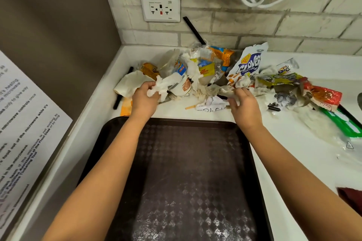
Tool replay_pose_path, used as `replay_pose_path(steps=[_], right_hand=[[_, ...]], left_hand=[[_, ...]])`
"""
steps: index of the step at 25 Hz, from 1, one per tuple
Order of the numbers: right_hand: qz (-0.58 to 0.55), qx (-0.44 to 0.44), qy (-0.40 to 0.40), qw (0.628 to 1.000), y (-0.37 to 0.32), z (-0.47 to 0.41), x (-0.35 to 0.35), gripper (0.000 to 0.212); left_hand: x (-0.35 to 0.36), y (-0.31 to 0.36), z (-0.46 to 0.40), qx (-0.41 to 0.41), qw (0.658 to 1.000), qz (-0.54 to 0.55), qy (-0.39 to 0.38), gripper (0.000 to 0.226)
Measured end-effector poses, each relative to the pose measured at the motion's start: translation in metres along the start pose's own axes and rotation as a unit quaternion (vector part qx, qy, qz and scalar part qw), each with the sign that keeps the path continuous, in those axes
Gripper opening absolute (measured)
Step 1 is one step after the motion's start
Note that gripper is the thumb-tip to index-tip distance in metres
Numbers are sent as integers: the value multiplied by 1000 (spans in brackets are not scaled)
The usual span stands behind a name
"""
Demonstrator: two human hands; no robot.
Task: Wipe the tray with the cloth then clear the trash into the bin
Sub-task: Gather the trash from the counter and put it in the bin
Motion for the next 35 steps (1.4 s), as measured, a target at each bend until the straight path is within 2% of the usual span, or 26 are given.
replay_pose_path(steps=[5,7,10,16,26,30,33,35], right_hand=[[-181,132,30,974,17,27,-32,7],[-231,166,39,958,23,43,-48,9],[-328,210,38,920,26,71,-72,17],[-466,296,61,831,51,139,-111,25],[-538,242,31,807,88,261,-190,17],[-547,249,-14,799,122,339,-199,21],[-508,293,29,809,159,406,-200,19],[-494,339,55,799,181,450,-194,19]], left_hand=[[12,9,42,-91,972,212,-43,25],[21,14,64,-117,957,258,-67,20],[38,21,98,-151,937,291,-116,26],[68,38,175,-167,924,275,-207,28],[96,49,358,-136,918,222,-300,26],[118,5,464,-220,906,199,-300,22],[130,-56,538,-308,887,168,-301,23],[132,-95,572,-357,876,134,-295,24]])
Point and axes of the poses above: each hand's wrist, its own z-axis away from the middle knuckle, its own x-axis out of the palm, y = z × x, the point moved 8 cm from there along -z, towards the middle knuckle, and after that the axes turned 14 degrees about z, right-handed, at the moved point
